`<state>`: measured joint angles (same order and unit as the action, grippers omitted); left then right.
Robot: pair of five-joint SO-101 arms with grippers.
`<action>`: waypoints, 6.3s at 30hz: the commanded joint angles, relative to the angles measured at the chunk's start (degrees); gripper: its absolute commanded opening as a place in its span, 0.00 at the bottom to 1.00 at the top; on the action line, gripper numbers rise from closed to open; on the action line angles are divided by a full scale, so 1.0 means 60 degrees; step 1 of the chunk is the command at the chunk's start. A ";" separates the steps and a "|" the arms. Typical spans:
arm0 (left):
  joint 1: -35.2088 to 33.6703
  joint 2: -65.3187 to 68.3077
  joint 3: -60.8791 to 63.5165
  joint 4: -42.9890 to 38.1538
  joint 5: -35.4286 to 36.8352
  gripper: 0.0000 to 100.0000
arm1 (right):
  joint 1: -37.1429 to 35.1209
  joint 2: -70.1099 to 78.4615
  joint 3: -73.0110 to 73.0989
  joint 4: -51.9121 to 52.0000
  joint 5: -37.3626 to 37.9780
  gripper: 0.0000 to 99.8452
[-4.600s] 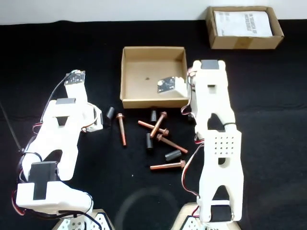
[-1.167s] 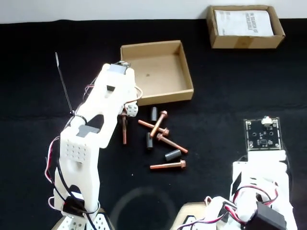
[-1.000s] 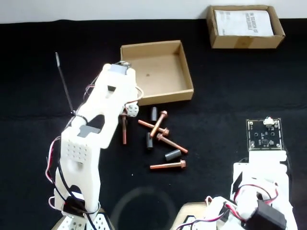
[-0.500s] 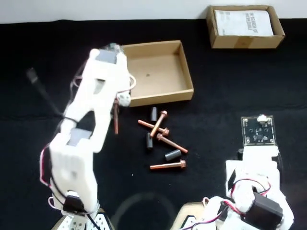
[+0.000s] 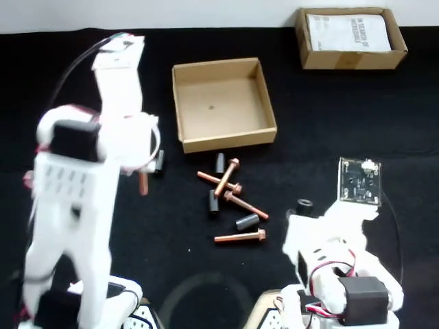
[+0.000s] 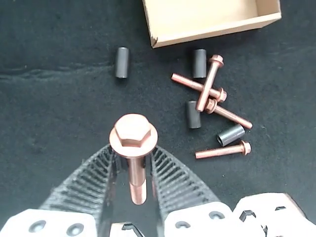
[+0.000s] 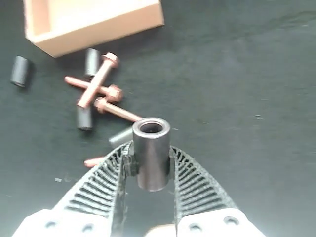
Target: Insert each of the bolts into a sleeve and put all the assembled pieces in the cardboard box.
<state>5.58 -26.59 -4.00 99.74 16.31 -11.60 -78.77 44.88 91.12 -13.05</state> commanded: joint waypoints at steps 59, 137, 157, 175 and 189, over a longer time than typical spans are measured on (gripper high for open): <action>0.4330 -0.2352 0.4549 -0.8205 0.0601 0.01 | -0.3890 -0.0037 0.5077 -0.9267 -0.0557 0.01; 0.4974 -0.5810 0.4271 -0.2066 -0.0337 0.18 | -0.2396 0.0037 0.4418 -0.7890 0.1553 0.01; -0.2410 -0.7289 0.9311 -0.7209 -0.0278 0.01 | -0.1370 0.9473 -0.7553 -0.3890 0.4615 0.01; -0.3421 -0.7289 1.6711 -1.4960 -0.0278 0.01 | -0.1355 1.6154 -1.4132 -0.2923 1.2718 0.01; -0.3363 -0.7201 1.6872 -1.5370 -0.0278 0.01 | -0.1165 2.0447 -1.4220 -0.6293 1.4857 0.01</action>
<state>-14.29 -69.85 96.22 8.57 14.90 -19.25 42.20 -36.70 56.31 74.95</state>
